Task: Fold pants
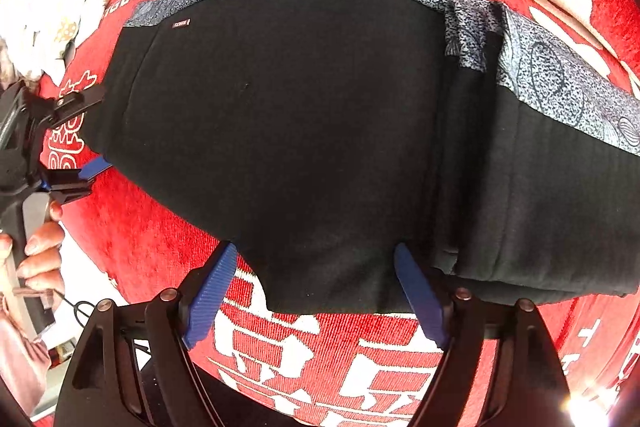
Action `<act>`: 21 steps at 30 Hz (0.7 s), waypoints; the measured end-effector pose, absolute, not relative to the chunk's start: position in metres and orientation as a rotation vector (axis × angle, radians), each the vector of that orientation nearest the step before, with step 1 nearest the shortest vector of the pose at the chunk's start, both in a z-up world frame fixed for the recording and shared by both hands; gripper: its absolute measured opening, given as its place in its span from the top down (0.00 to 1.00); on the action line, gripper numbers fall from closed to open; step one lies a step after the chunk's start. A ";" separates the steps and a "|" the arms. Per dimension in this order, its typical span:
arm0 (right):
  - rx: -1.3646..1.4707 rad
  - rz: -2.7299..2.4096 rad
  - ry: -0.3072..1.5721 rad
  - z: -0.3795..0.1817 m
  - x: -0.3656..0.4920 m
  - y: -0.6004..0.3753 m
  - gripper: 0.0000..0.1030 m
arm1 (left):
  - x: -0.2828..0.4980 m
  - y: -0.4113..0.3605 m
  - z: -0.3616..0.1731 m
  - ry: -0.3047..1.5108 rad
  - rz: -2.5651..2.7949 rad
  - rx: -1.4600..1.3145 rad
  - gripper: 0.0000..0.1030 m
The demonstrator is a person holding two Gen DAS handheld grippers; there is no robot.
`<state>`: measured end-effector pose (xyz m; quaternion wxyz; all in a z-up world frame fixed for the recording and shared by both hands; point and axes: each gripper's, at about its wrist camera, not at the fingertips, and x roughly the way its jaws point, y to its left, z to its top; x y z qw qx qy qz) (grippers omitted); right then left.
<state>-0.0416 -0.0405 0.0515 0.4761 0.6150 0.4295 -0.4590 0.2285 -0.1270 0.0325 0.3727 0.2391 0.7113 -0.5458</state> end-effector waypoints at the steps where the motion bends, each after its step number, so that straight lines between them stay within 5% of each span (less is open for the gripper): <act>1: 1.503 -1.121 1.050 0.051 -0.041 -0.041 0.18 | 0.233 -0.128 0.031 1.827 -1.383 0.598 0.01; 11: 1.505 -1.122 1.038 0.051 -0.040 -0.044 0.18 | 0.218 -0.131 0.070 1.634 -1.495 0.681 0.02; 13: 1.505 -1.125 1.033 0.055 -0.043 -0.044 0.18 | 0.217 -0.132 0.061 1.608 -1.428 0.734 0.17; 15: 1.494 -1.132 1.020 0.064 -0.045 -0.046 0.18 | 0.219 -0.133 0.053 1.583 -1.369 0.789 0.52; 18: 1.444 -1.144 0.986 0.088 -0.046 -0.054 0.18 | 0.223 -0.131 0.051 1.566 -1.355 0.786 0.59; 21: 1.416 -1.136 0.934 0.110 -0.051 -0.072 0.18 | 0.189 -0.122 0.078 1.212 -1.455 0.994 0.63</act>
